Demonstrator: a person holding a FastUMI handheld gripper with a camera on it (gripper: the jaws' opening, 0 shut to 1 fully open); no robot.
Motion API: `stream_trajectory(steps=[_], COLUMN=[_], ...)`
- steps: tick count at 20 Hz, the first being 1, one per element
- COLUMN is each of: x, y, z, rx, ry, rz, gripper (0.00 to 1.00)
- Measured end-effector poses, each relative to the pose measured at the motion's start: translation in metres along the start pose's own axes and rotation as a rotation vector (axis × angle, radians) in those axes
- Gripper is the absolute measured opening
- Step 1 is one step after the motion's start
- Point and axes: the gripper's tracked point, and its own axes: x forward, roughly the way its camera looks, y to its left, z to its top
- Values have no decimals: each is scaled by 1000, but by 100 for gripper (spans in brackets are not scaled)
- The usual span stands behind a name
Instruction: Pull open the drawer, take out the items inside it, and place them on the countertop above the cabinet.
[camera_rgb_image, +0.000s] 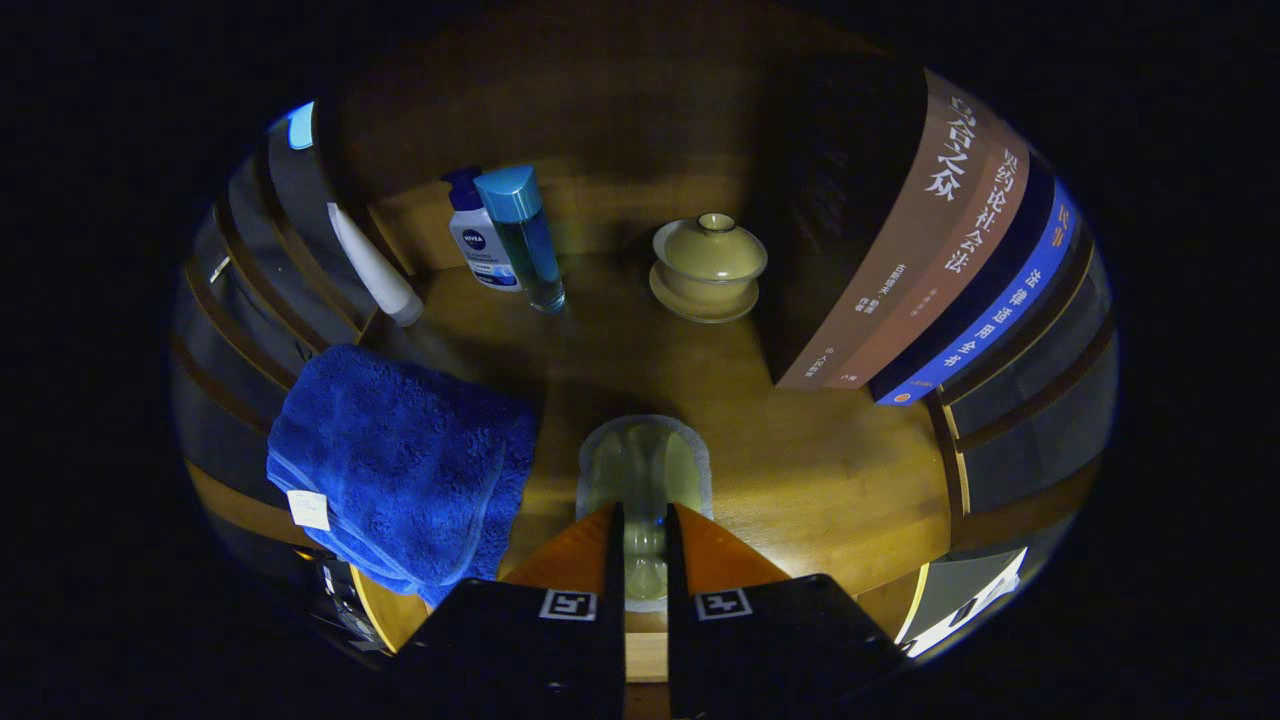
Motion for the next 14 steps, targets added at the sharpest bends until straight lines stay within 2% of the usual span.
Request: stream_trajectory(steps=[1,2,8,14], x=[0,1,-8,-21], y=[2,3,7,9], z=[-1,1,-4,-7], rx=[-8,-11,-18,10], ry=[-5,-14,-46,-99], rz=[10,12,1,17], gripper=[27,28,98,98])
